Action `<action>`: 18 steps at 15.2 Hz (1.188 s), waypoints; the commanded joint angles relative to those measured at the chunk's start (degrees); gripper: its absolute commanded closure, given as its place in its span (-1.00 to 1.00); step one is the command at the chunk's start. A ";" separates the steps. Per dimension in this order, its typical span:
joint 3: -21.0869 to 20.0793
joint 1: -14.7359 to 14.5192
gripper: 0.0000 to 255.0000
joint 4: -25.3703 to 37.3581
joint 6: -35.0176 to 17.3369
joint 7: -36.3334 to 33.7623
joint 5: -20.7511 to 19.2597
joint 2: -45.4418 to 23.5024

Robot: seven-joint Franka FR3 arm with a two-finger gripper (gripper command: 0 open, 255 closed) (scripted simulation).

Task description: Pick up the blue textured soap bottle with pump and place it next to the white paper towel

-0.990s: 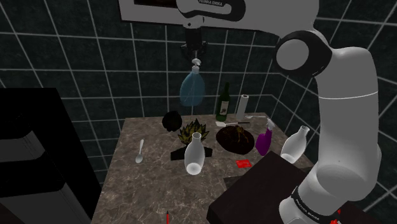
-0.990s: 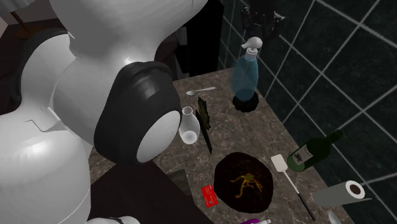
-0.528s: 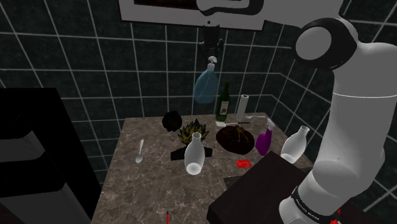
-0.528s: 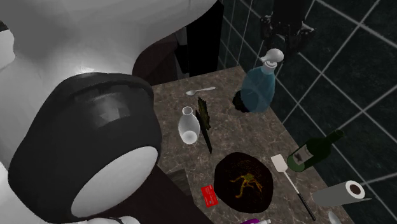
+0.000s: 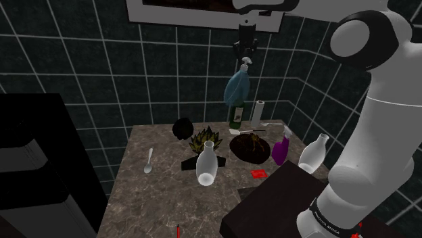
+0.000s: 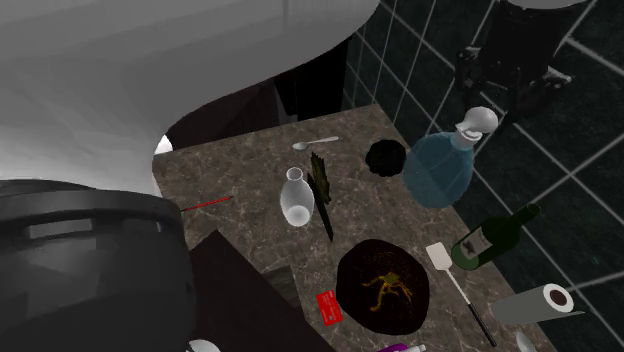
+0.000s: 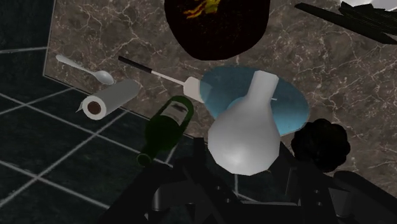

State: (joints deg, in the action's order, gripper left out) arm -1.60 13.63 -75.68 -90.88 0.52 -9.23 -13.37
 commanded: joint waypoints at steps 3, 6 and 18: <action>1.84 3.23 1.00 -0.21 -0.17 5.12 0.62 0.86; 3.29 5.64 1.00 0.08 -0.19 8.98 1.12 1.11; 8.28 14.78 1.00 6.90 1.00 23.01 3.63 -2.66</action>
State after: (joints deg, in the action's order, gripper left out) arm 6.52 28.05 -67.91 -89.15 22.98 -5.69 -16.28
